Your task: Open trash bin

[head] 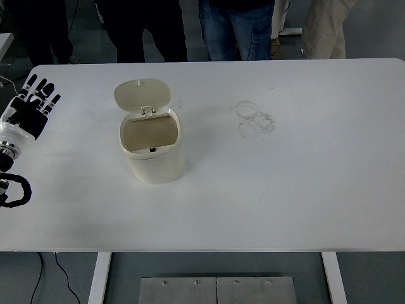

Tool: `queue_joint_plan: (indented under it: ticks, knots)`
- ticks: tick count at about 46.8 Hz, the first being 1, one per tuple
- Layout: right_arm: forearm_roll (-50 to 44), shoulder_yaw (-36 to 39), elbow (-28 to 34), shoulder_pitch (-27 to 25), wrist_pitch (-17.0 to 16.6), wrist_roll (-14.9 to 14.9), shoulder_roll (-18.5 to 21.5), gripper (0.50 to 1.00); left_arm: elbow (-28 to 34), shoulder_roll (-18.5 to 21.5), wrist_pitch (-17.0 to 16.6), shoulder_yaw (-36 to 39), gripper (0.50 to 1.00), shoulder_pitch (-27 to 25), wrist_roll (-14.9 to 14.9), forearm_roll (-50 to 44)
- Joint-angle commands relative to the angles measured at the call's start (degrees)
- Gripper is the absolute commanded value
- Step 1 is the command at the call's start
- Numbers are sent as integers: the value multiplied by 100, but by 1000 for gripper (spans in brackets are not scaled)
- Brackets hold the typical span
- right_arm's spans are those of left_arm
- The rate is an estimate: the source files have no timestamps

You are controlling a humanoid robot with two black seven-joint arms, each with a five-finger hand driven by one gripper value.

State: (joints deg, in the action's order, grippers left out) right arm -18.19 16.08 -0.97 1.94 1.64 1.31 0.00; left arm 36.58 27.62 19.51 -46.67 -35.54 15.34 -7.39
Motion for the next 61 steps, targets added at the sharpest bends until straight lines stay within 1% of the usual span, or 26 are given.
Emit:
queue_joint_plan:
  ticks: [1, 46, 61]
  knots:
    - [-9, 0, 1, 0, -6, 1, 0, 989, -2, 24, 0, 9, 1000, -85, 22, 9]
    - [0, 0, 1, 0, 3, 1, 0, 991, -11, -20, -27, 9, 1000, -15, 22, 18]
    - [-9, -8, 1, 0, -6, 1, 0, 989, -11, -231, -53, 9, 1000, -41, 30, 18]
